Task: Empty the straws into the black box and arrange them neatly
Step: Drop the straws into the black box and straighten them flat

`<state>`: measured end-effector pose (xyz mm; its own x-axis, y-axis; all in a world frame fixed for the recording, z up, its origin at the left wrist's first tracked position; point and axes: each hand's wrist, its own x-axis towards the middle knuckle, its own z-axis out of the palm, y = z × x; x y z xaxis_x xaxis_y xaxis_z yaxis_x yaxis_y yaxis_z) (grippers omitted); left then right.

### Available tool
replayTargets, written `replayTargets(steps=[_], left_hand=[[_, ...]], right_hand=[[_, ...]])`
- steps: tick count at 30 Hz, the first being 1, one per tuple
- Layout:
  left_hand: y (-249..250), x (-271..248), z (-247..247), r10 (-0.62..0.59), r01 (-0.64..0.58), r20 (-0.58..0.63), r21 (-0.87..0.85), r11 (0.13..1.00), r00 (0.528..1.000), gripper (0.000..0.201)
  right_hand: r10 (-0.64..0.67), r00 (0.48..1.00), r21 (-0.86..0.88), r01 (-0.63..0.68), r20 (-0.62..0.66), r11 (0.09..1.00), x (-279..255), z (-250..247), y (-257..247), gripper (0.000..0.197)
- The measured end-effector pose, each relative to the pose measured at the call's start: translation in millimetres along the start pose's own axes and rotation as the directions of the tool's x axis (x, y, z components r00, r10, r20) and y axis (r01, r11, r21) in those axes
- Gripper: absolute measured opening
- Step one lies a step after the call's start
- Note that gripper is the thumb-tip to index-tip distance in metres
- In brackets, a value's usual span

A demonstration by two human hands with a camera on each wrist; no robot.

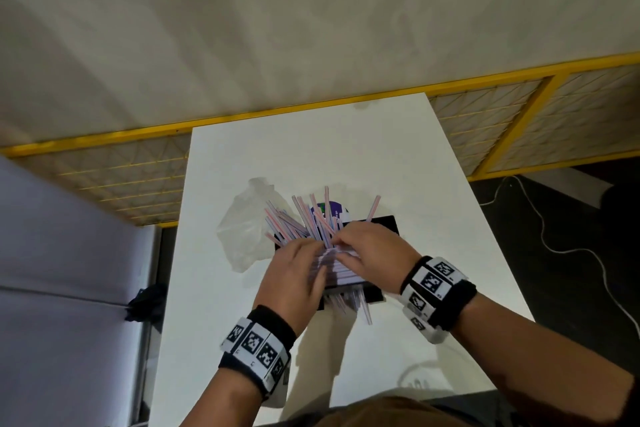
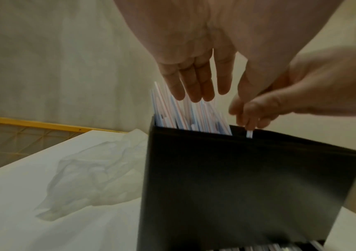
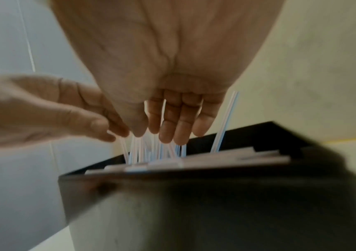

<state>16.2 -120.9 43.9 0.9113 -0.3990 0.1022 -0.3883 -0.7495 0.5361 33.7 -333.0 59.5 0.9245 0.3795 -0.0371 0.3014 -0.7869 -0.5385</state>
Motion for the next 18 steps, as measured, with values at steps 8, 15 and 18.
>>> replayTargets(steps=[8,15,18], left_hand=[[-7,1,28,0.026,-0.033,0.208,0.026,0.999,0.978,0.04],[-9,-3,35,-0.005,0.005,0.223,0.0,1.0,0.975,0.053],[-10,-3,33,-0.005,0.006,0.269,-0.002,1.0,0.963,0.058]], right_hand=[[0.464,0.814,0.335,-0.354,-0.35,0.873,-72,-13,62,0.008],[0.681,0.694,0.471,-0.693,0.232,0.546,-104,72,96,0.017],[0.66,0.678,0.533,-0.708,0.325,0.464,-102,93,92,0.029]])
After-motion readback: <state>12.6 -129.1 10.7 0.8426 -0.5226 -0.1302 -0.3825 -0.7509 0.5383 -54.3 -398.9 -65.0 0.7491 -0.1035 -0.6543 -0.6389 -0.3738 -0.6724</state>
